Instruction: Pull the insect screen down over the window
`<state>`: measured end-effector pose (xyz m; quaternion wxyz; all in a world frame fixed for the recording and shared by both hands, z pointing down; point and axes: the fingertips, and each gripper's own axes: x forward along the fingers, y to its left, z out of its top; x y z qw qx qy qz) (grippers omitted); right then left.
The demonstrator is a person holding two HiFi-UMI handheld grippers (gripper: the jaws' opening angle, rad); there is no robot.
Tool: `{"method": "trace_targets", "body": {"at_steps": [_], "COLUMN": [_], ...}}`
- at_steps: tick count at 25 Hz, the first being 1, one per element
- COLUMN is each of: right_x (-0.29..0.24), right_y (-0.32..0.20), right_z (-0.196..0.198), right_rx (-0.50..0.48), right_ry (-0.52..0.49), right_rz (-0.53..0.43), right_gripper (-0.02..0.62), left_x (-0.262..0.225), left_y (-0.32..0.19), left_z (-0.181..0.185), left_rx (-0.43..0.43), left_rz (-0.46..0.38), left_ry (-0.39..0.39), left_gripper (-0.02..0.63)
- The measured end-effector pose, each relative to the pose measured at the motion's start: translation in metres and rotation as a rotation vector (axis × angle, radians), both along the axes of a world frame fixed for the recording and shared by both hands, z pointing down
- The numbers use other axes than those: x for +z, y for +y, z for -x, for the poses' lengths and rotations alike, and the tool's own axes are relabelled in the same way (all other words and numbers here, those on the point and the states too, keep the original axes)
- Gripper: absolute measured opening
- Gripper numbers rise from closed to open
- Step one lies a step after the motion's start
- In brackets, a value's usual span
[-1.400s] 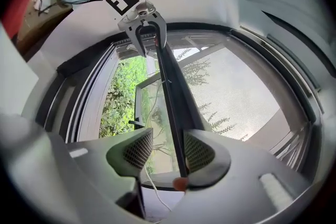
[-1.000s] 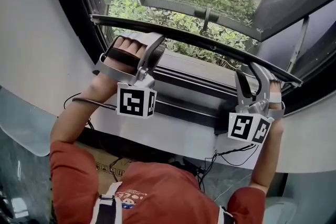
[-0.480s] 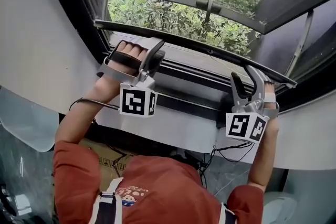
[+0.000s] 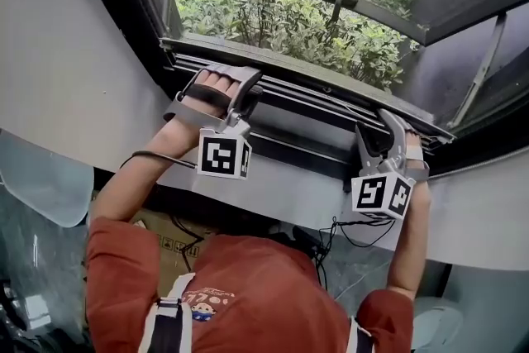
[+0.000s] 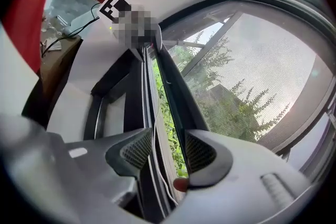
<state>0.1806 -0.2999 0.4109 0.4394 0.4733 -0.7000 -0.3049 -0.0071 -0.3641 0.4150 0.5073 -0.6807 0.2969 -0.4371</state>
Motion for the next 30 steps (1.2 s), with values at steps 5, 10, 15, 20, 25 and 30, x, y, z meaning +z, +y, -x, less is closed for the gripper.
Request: {"method": "trace_targets", "body": {"at_steps": [5,10,15,20,25,30], "right_x": [0.024,0.024,0.035,0.049,0.051,0.051], "right_y": [0.005,0.005,0.006,0.006,0.007,0.003], "right_z": [0.002,0.003,0.004,0.003,0.005,0.003], "right_rx": [-0.02,-0.018,-0.017,-0.014,0.001,0.008], "right_ry": [-0.016,-0.035,-0.046,-0.074,-0.13,-0.132], "right_rz": [0.057,0.052,0.068,0.073,0.054,0.021], "right_gripper": [0.224,0.225,0.225,0.225,0.232,0.232], "left_x": [0.023,0.026,0.036,0.051,0.054,0.054], "left_y": [0.005,0.005,0.007,0.007,0.008,0.004], "left_z": [0.002,0.003,0.003,0.002,0.002,0.0], "left_rx": [0.001,0.0,-0.004,-0.007,-0.005,-0.002], "left_rz": [0.054,0.072,0.086,0.11,0.117,0.112], "left_ry": [-0.025,-0.024,-0.026,-0.027,-0.004,0.034], "left_gripper": [0.192,0.192,0.192,0.192,0.192,0.192]}}
